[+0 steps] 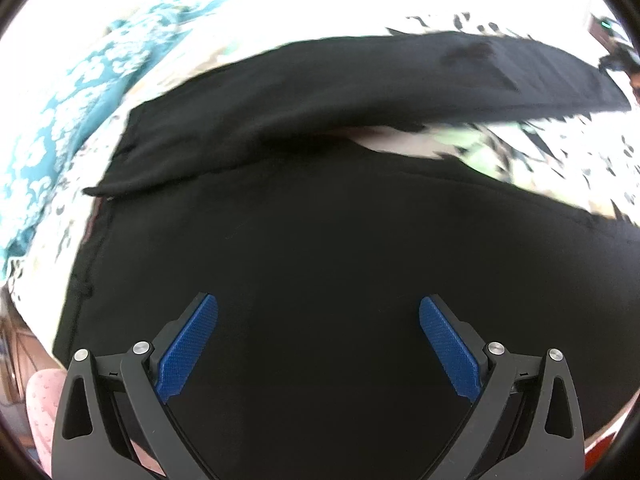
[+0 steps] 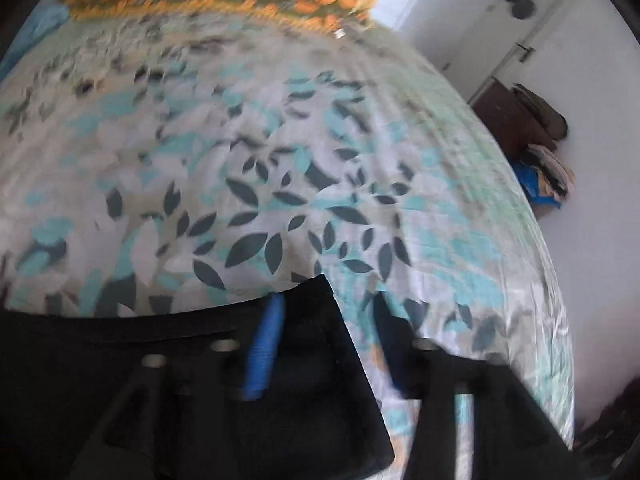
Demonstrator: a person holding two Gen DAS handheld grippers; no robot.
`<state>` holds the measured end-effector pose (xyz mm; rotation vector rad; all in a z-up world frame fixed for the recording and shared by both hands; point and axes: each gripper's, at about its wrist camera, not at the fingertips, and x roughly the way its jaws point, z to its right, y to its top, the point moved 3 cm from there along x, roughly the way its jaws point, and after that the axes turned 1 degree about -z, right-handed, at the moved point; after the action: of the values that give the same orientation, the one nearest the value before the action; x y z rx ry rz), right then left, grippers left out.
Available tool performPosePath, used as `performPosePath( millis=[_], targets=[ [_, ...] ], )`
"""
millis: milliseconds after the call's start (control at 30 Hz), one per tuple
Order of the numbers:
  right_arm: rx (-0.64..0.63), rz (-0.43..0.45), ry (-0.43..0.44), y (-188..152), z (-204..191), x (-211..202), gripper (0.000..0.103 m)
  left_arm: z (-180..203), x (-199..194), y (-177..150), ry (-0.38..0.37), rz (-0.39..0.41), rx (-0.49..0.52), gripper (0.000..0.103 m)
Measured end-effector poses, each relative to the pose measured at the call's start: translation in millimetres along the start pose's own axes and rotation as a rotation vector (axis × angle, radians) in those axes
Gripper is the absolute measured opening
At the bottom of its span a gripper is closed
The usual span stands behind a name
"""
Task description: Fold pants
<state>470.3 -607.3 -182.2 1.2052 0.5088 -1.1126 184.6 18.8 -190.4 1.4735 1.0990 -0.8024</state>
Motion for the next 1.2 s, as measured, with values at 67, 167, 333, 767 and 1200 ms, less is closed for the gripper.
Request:
performPosePath(
  millis=[67,167,333,767,1200],
  targets=[
    [0.054,0.057,0.087,-8.7,1.5,-31.5,0.061,-20.5,6.3,4.5,0.048,0.005,-0.066,0.101],
    [0.058,0.049,0.299,-43.6,-14.0,-83.4,0.062,-50.0,28.8,1.5,0.047,-0.051,-0.188,0.103],
    [0.106,0.042,0.575,-168.6,-42.3,-185.6,0.081,-57.9,23.7,-11.9,0.006,-0.048,-0.223,0.102],
    [0.699,-0.116,0.148,-431.1,139.0,-166.9,0.046,-12.1,7.5,-33.7,-0.101,0.008,-0.039,0.103],
    [0.357,0.066,0.266,-352.3,-16.6,-252.8,0.082,-21.5,16.8,-39.3,-0.088,0.098,-0.078,0.103]
  ],
)
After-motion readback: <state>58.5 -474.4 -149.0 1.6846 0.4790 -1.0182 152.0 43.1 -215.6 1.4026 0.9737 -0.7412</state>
